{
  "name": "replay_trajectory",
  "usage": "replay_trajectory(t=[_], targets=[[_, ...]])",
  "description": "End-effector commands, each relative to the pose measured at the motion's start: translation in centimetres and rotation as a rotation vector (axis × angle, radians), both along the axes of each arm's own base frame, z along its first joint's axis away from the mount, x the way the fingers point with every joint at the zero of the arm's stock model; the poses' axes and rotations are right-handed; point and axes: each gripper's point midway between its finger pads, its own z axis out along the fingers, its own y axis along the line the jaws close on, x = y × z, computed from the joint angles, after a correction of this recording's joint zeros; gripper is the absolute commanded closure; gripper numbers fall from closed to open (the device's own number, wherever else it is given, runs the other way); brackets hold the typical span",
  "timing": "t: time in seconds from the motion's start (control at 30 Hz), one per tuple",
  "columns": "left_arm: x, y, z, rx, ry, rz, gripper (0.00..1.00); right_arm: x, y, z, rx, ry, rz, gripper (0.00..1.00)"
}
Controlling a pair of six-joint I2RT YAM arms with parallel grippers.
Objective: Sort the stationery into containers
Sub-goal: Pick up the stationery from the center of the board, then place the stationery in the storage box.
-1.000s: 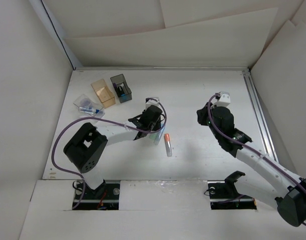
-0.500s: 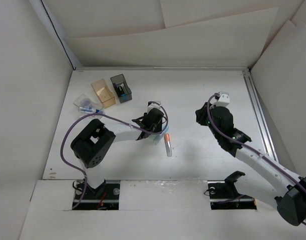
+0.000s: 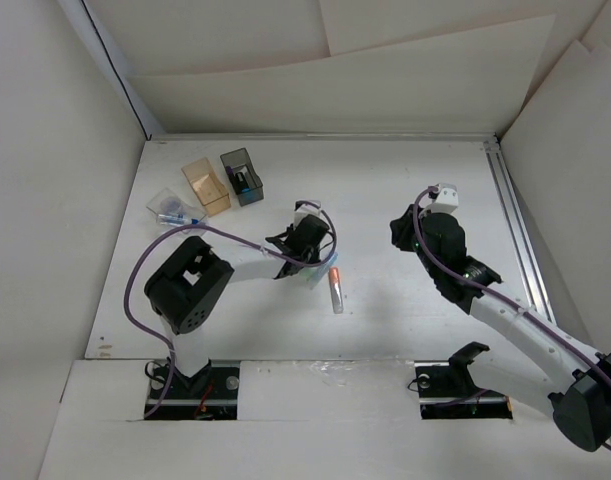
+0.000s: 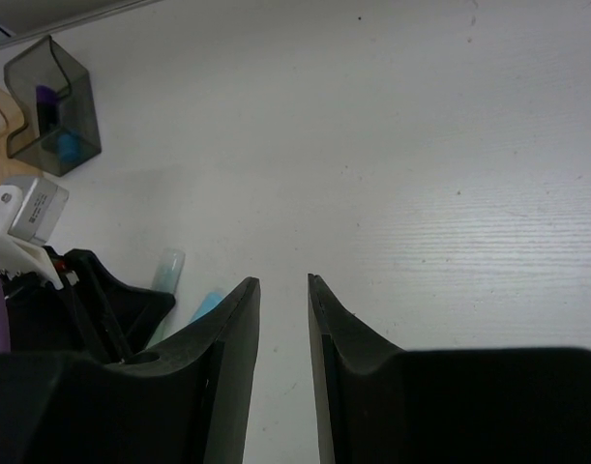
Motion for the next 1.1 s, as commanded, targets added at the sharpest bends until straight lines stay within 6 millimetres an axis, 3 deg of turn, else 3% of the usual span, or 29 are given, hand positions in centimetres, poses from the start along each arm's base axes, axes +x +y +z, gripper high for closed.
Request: replay_trajectory(t=[0.0,0.13,0.17,0.27,0.3,0.37,0.4,0.5,0.53,0.7,0.93,1.07], targets=[[2.8,-0.1,5.2,-0.116,-0.106,0.1,0.91,0.5,0.8,2.3,0.033,-0.06,0.02,0.67],[6.8,2.2,11.0,-0.249,-0.215,0.21,0.88,0.6,0.9,1.9,0.028,-0.05,0.021,0.67],[8.5,3.6,12.8,-0.294,-0.238,0.251,0.87,0.6,0.9,1.9,0.028,-0.05,0.021,0.67],[11.4,6.5,15.0,-0.354,-0.263,0.304,0.86,0.6,0.9,1.9,0.028,-0.05,0.021,0.67],[13.4,9.0,15.8,-0.374,-0.28,0.361,0.86,0.6,0.9,1.9,0.028,-0.05,0.021,0.67],[15.1,11.4,16.0,-0.369,-0.282,0.413,0.86,0.6,0.9,1.9,0.028,-0.05,0.021,0.67],[16.6,14.0,16.4,-0.355,-0.295,0.463,0.86,0.4,1.2,1.9,0.028,-0.05,0.03,0.67],[18.2,18.1,15.7,-0.338,-0.291,0.544,0.86,0.4,1.2,1.9,0.028,-0.05,0.03,0.67],[18.8,20.6,16.1,-0.345,-0.316,0.585,0.86,0.4,1.2,1.9,0.028,-0.05,0.03,0.67],[20.5,25.5,15.8,-0.221,-0.339,0.683,0.84,0.5,1.4,2.3,0.035,-0.057,0.038,0.67],[21.4,28.1,14.7,-0.113,-0.334,0.739,0.83,0.5,1.4,2.3,0.035,-0.057,0.038,0.67],[21.5,29.3,12.6,-0.063,-0.3,0.771,0.83,0.5,1.2,2.4,0.033,-0.058,0.03,0.67]])
